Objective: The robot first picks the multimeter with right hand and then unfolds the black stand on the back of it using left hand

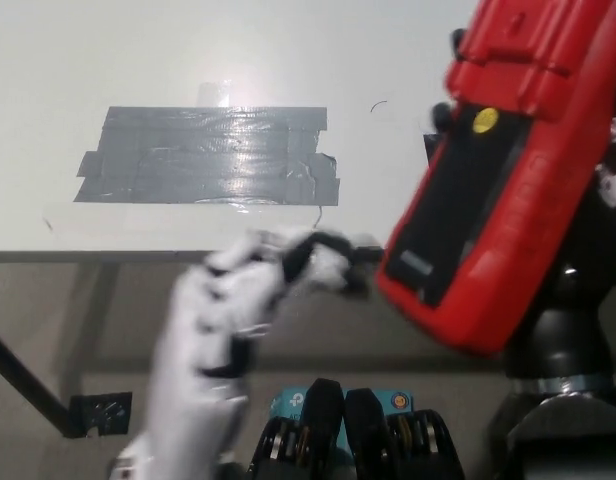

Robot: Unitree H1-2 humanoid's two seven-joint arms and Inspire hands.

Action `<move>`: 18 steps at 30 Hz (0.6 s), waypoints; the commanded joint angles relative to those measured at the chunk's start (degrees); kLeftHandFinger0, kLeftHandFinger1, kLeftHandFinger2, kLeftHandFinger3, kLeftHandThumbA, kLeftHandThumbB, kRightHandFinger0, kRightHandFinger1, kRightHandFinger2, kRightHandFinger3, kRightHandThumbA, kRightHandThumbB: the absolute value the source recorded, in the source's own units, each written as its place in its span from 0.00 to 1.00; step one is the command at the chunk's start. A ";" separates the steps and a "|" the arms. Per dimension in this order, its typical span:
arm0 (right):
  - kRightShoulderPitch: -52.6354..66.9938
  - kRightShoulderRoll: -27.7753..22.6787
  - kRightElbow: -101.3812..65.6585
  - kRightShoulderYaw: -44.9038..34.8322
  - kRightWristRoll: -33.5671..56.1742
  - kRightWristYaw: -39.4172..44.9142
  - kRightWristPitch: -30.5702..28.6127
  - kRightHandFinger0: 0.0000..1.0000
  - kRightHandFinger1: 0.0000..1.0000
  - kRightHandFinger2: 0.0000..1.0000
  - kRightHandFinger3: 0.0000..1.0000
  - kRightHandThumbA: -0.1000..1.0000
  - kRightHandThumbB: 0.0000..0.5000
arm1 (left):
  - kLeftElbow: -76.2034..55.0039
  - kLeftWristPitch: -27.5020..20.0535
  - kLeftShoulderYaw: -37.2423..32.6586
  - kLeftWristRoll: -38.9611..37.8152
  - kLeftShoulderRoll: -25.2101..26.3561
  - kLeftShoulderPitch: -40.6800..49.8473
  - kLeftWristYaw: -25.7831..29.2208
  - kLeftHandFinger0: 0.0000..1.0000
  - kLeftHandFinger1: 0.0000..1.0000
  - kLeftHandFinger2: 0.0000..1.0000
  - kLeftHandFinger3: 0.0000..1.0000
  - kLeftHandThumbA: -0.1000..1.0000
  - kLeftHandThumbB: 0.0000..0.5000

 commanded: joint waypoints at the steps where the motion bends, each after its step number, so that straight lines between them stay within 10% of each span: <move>1: -2.64 -1.68 0.13 -5.45 4.80 0.71 -2.64 0.00 0.26 0.74 0.36 0.00 0.20 | -3.96 -2.35 5.44 8.37 -1.55 2.35 1.13 1.00 1.00 1.00 1.00 1.00 1.00; 2: -3.43 -2.80 0.99 -7.37 5.57 0.56 -2.96 0.00 0.27 0.72 0.58 0.00 0.15 | -3.90 -3.21 6.81 9.15 -0.04 2.00 1.86 1.00 1.00 1.00 1.00 1.00 0.95; 5: -5.38 -5.11 2.81 -11.94 6.32 -0.31 -2.89 0.00 0.28 0.74 0.76 0.00 0.13 | -3.23 -3.55 8.39 6.43 2.66 2.91 1.13 1.00 1.00 1.00 1.00 1.00 0.88; 9: -6.80 -7.63 6.16 -14.72 5.44 0.80 -2.04 0.00 0.28 0.75 0.75 0.00 0.19 | -1.89 -3.55 9.43 4.76 4.04 5.54 1.46 1.00 1.00 1.00 1.00 1.00 1.00; 13: -9.00 -12.14 13.75 -17.30 0.43 5.79 -2.17 0.00 0.26 0.69 0.35 0.00 0.15 | 0.88 -3.55 8.63 3.88 6.42 7.60 3.74 1.00 1.00 1.00 1.00 1.00 0.88; 16: -12.15 -15.12 22.42 -17.27 -7.79 8.36 -3.34 0.00 0.19 0.81 0.69 0.00 0.18 | 1.63 -3.06 8.50 1.14 4.41 9.58 2.15 1.00 1.00 1.00 1.00 1.00 0.80; 18: -14.37 -18.02 30.63 -15.55 -15.21 12.15 -6.12 0.00 0.23 0.90 0.69 0.00 0.20 | 1.61 -2.38 8.24 0.06 4.26 11.18 0.97 1.00 1.00 1.00 1.00 1.00 0.85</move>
